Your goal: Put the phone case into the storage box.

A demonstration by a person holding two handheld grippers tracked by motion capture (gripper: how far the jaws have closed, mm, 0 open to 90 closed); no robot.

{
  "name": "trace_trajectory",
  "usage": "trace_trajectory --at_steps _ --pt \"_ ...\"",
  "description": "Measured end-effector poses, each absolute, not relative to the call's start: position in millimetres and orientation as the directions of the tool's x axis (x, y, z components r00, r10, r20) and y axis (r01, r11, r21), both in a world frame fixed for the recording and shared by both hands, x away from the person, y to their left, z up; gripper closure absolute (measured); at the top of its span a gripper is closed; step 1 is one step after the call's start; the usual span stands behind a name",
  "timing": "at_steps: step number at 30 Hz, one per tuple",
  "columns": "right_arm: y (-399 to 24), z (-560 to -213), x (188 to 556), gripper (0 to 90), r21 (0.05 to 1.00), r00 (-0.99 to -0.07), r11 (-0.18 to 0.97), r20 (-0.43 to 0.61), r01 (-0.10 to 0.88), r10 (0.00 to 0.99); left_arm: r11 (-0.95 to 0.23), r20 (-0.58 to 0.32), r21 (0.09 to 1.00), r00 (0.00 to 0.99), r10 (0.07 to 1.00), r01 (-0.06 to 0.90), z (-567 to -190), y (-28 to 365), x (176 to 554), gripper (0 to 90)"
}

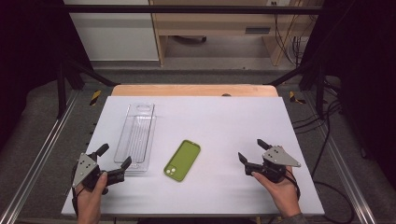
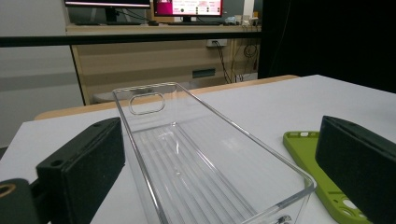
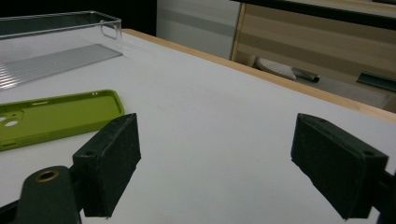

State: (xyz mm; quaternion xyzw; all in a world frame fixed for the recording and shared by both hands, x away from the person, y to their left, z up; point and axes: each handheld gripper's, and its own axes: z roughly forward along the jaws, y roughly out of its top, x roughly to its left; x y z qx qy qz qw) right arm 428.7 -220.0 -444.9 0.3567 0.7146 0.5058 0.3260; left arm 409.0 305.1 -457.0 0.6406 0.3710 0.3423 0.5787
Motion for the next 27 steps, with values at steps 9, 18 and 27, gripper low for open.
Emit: trace_trajectory --at_steps 9,18,27 --pt "-203.6 -425.1 443.4 21.3 0.940 -0.574 0.286 -0.134 0.183 0.808 -0.060 0.013 0.995 0.488 0.873 0.081 -457.1 305.1 409.0 1.2" --pt "-186.2 -408.1 460.1 20.7 0.931 -0.607 0.303 -0.123 0.203 0.785 -0.051 0.006 0.995 0.484 0.875 0.081 -457.0 307.0 408.8 1.2" --pt "-168.5 -400.7 475.9 23.1 0.918 -0.635 0.325 -0.113 0.228 0.764 -0.050 0.005 0.996 0.482 0.876 0.080 -456.6 307.5 408.8 1.2"
